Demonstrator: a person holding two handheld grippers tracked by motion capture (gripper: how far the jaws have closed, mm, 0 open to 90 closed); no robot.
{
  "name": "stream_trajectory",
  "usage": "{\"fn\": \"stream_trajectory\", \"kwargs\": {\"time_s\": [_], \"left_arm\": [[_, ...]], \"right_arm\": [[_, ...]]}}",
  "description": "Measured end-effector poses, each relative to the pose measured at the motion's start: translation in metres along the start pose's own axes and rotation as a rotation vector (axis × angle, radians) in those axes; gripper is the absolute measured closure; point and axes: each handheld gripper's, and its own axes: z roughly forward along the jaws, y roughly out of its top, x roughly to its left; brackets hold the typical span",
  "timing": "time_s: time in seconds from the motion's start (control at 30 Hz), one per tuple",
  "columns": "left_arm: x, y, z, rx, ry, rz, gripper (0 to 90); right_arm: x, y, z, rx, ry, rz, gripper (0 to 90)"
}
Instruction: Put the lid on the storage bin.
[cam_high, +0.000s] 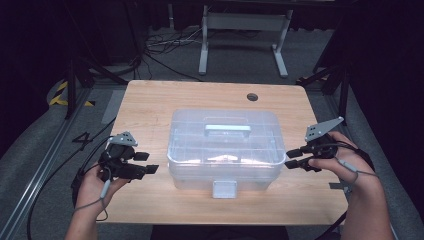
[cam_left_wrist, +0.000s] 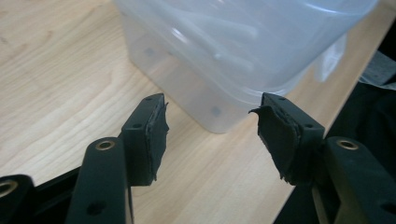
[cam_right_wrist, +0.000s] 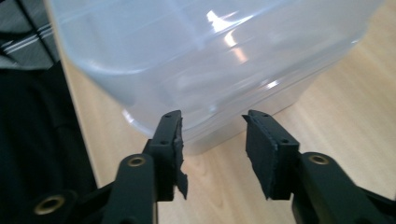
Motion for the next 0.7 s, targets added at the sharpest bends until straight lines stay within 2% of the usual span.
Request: {"fn": "stream_trajectory", "kwargs": {"time_s": [0.07, 0.13, 0.23, 0.33, 0.4, 0.53, 0.6, 0.63, 0.7], "left_arm": [[0.003, 0.000, 0.000, -0.007, 0.018, -0.009, 40.9], [0.007, -0.001, 0.001, -0.019, 0.044, -0.002, 40.9], [0.014, -0.001, 0.003, -0.031, 0.076, -0.027, 42.3], [0.021, 0.000, 0.005, -0.037, 0.104, -0.046, 42.8], [0.027, 0.000, 0.007, -0.057, 0.131, -0.049, 42.6], [0.034, -0.002, 0.010, -0.072, 0.170, -0.082, 41.8], [0.039, -0.003, 0.011, -0.085, 0.205, -0.068, 41.1], [0.040, -0.003, 0.012, -0.094, 0.210, -0.078, 41.0], [0.044, -0.005, 0.014, -0.115, 0.223, -0.068, 39.9]], "right_arm": [[-0.002, 0.000, -0.002, -0.038, -0.035, 0.018, 52.6], [-0.004, 0.000, -0.005, -0.081, -0.073, 0.035, 47.9], [-0.010, -0.002, -0.010, -0.168, -0.142, 0.082, 44.5], [-0.015, -0.005, -0.012, -0.206, -0.205, 0.091, 43.7], [-0.019, -0.007, -0.011, -0.229, -0.225, 0.097, 42.4], [-0.027, -0.012, -0.008, -0.268, -0.250, 0.097, 37.2], [-0.032, -0.014, -0.005, -0.292, -0.273, 0.092, 36.9], [-0.034, -0.015, -0.004, -0.300, -0.280, 0.092, 36.2], [-0.038, -0.018, -0.001, -0.317, -0.291, 0.100, 35.2]]}}
